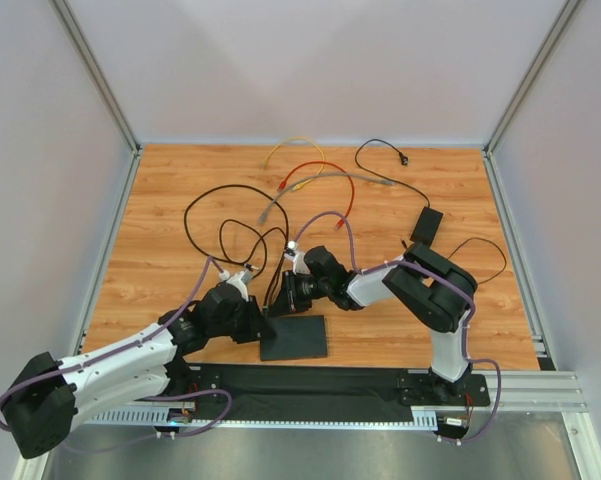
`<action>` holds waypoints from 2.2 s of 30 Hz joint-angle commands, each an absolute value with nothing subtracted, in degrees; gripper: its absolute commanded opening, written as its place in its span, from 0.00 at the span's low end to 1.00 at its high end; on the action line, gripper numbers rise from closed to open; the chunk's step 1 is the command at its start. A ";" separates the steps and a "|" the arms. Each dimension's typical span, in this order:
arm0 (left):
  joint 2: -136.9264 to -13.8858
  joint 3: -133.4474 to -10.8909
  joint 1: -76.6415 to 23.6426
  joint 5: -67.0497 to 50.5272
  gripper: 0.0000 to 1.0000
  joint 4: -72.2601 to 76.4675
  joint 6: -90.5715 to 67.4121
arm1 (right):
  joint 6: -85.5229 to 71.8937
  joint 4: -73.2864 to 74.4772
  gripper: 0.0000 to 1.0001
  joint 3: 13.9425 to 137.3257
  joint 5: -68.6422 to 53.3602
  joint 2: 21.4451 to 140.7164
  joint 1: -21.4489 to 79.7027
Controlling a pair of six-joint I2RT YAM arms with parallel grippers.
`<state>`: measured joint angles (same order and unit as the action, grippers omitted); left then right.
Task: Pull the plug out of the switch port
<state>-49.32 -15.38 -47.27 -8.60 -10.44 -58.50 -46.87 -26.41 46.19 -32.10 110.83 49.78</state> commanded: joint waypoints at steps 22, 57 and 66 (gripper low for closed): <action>-45.53 -11.43 -47.55 -7.21 0.23 -15.47 -58.97 | -49.83 -34.36 0.00 42.72 -26.63 113.03 46.93; -42.10 -11.69 -47.55 -6.68 0.24 -17.31 -58.53 | -31.20 -1.05 0.00 69.43 -12.22 84.20 42.19; -42.37 -12.22 -47.55 -6.59 0.24 -17.66 -58.36 | -26.92 1.38 0.01 74.08 -16.74 87.51 40.25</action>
